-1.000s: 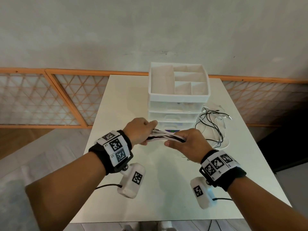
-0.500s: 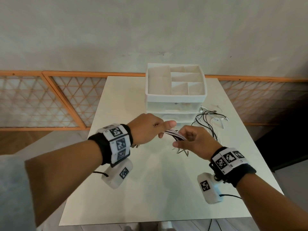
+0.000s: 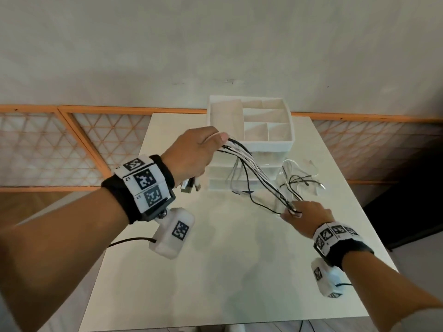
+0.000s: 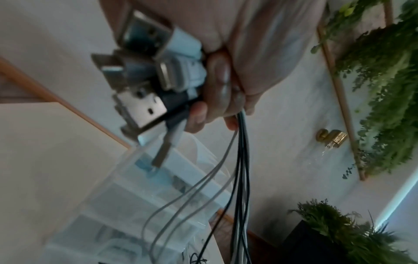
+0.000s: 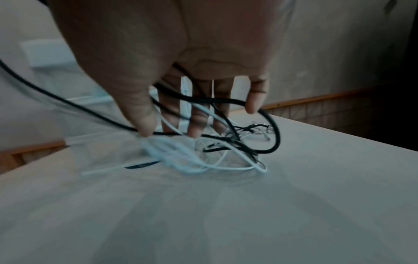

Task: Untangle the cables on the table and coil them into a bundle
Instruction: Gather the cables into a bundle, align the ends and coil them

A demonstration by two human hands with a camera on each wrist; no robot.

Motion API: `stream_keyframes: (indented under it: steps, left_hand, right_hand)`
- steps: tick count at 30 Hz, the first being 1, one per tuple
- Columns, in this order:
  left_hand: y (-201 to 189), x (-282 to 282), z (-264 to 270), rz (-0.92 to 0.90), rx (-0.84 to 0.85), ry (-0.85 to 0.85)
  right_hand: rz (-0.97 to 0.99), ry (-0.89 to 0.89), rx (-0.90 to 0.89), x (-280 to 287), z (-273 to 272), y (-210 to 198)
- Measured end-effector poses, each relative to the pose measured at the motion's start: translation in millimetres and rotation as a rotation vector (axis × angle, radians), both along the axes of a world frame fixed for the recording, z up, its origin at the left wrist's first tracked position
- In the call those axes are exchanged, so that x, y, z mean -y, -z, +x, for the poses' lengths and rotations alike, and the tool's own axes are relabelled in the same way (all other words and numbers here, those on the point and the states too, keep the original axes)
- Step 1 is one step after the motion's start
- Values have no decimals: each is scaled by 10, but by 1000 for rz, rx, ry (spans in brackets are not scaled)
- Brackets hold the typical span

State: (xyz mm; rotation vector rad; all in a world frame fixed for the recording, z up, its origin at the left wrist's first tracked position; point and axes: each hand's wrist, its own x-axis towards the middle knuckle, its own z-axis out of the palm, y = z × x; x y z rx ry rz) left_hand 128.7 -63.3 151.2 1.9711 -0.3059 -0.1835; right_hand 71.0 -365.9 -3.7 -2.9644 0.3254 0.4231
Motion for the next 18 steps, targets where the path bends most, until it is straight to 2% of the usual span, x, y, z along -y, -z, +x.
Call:
stream_keyframes:
  steps: [1,3,5,7,9,10,11,12,14,15,16,18]
  left_hand:
    - [10,3,-13,12,-51,25]
    - [95,-17,-8,172,-96,63]
    - [221,-55,37,330,-131,59]
    - [334,-80,89,397,-149,-14]
    - [353,-69,149,356,-128,-136]
    - [321,-70,177,264,-107,-219]
    - [229,-70,211,121,-84,-299]
    - [111,-82,239,-54,-64,-362]
    - [-156,-124,263,-381,-42,-417]
    - [-251,-145,265,-482,-35,-412]
    - [-297,-155,265,-526,-35,-397]
    - [-256,-134,245,-463,-58,-344]
  right_hand:
    - [35,38,-5,32,33,-16]
    - [130,153,86,108,153,-172]
    - [257,274,330,161,285,-498]
    - [436,319,674,124,362,-923]
    - [558,278,965,53,370,-1286]
    - [554,264,1006,18,363,-1343]
    - [519,274,955,16,359,-1304]
    - [413,290,805,55,350,-1151]
    - [122,282,354,153,250,-686]
    - [18,271,167,182,170,-457]
    - [-24,271,62,169,101,-289]
    - [39,301,49,142,105,-113]
